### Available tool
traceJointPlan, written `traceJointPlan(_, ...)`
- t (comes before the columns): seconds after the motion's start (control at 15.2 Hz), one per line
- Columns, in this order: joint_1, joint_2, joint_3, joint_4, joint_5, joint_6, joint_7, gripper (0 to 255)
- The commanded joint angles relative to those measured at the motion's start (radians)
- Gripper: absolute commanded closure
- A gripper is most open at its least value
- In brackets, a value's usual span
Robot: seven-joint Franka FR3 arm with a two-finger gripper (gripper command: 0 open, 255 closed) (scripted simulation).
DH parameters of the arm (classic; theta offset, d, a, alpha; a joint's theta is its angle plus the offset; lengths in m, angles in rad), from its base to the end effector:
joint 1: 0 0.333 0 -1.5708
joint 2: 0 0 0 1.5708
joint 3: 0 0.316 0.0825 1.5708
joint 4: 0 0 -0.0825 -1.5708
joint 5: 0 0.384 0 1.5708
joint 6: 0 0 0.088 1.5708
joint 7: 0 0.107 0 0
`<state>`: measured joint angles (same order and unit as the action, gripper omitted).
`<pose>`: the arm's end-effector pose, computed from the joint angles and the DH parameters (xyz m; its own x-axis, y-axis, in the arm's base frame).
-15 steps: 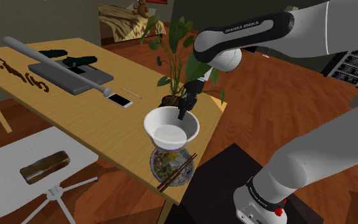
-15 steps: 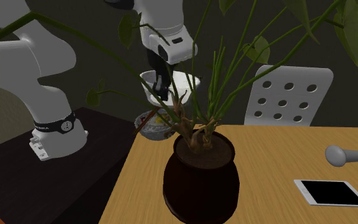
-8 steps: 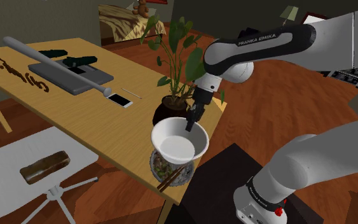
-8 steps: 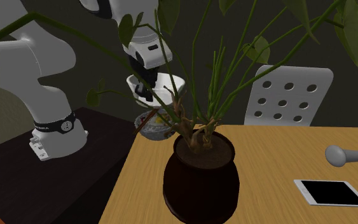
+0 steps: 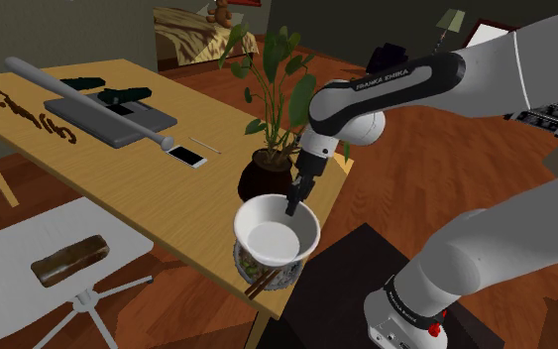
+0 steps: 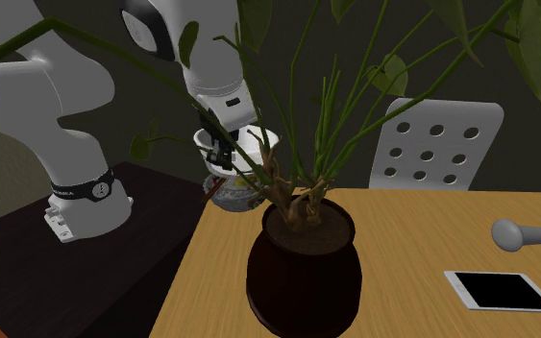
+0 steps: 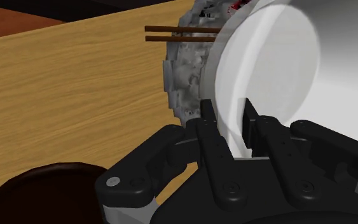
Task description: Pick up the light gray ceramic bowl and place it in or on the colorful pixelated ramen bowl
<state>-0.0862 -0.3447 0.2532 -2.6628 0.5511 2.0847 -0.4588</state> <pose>0.3662 0.0829 0.3328 0.9522 0.2861 -0.1072 0.2232 -0.8910 -0.3953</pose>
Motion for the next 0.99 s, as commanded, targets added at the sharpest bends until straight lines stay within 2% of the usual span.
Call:
traceJointPlan(0.0, 0.002, 0.022, 0.004, -0.011, 0.009, 0.033, -0.012, 255)
traceJointPlan(0.2, 0.005, 0.059, 0.009, -0.025, 0.021, 0.081, -0.030, 255)
traceJointPlan(0.73, 0.005, 0.059, 0.009, -0.025, 0.021, 0.081, -0.030, 255)
traceJointPlan(0.79, 0.005, 0.059, 0.009, -0.025, 0.021, 0.081, -0.030, 0)
traceJointPlan(0.92, 0.005, 0.059, 0.009, -0.025, 0.021, 0.081, -0.030, 0)
